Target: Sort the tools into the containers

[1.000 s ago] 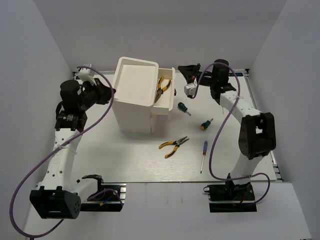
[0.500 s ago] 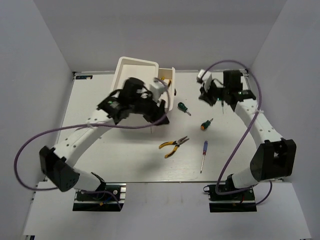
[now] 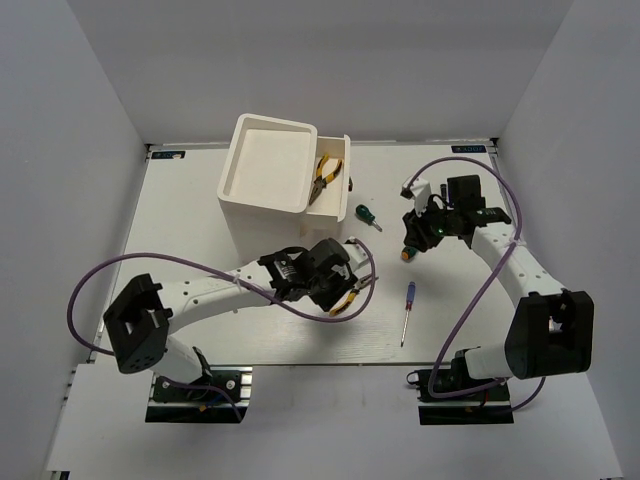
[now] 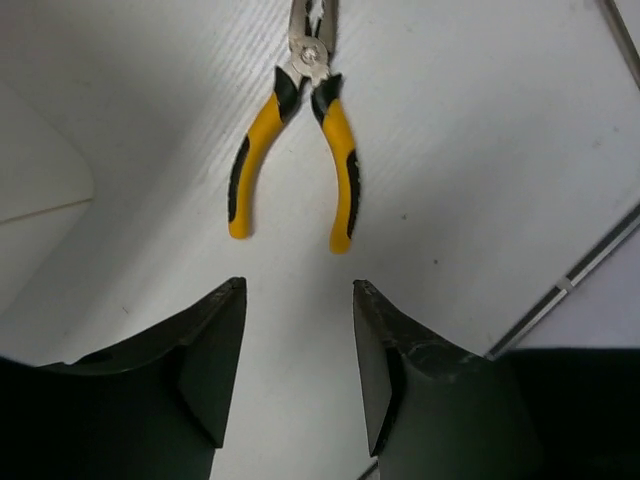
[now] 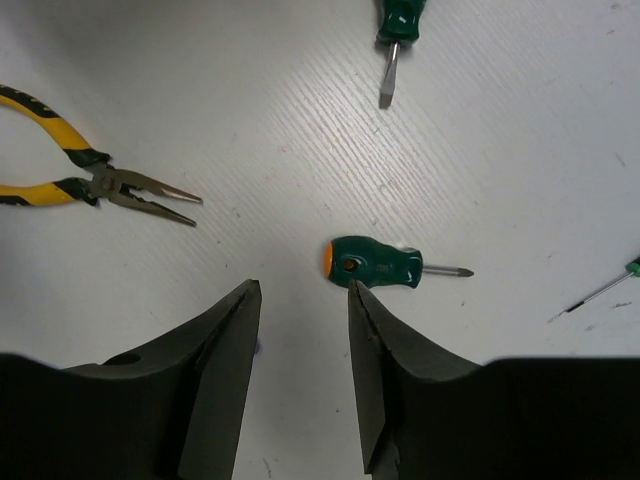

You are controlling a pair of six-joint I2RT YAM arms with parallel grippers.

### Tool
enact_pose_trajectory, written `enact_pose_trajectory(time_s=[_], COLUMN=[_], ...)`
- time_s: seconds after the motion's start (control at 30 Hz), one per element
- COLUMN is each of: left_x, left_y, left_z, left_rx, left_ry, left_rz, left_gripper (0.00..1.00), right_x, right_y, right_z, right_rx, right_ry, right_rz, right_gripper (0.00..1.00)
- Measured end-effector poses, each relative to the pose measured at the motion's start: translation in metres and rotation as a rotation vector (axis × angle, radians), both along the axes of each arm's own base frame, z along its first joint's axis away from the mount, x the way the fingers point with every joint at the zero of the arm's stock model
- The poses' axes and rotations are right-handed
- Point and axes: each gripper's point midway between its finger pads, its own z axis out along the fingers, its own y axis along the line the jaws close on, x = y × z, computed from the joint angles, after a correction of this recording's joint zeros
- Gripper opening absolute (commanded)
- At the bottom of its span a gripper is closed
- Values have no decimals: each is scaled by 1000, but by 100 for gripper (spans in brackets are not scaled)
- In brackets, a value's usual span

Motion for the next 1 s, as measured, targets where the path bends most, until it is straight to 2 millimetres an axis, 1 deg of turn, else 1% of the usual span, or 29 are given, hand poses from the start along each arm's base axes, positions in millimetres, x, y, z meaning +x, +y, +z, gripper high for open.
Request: enact_pose_trajectory(time_s=[0.1, 0.2, 0.3, 0.4, 0.53, 0.87, 0.93, 1.0], left_x=[12, 22, 27, 31, 35, 56, 60, 62], left_y=[-1, -6, -10, -13, -8, -3, -4, -6], left_z=[-9, -18, -30, -46, -68, -89, -90, -91], left_rx=[14, 4, 10, 31, 75, 118, 116, 112], left_ry=[-46, -75, -81, -80, -77, -98, -103, -105], left_rz=[36, 54, 53, 52, 60, 97, 102, 101], left_gripper=[58, 58, 58, 57, 57, 57, 53, 45], right_x=[-2, -3, -3, -3, -3, -9, -11, -12], right_y=[-1, -1, -1, -1, -1, -3, -3, -3], right_z=[-5, -5, -5, -5, -5, -14, -16, -16], right_rx=[0, 1, 1, 1, 2, -1, -2, -1], right_ry=[12, 13, 13, 14, 15, 44, 50, 52], right_rz=[-6, -6, -6, -7, -8, -12, -12, -13], right_gripper=[47, 47, 47, 47, 47, 47, 47, 47])
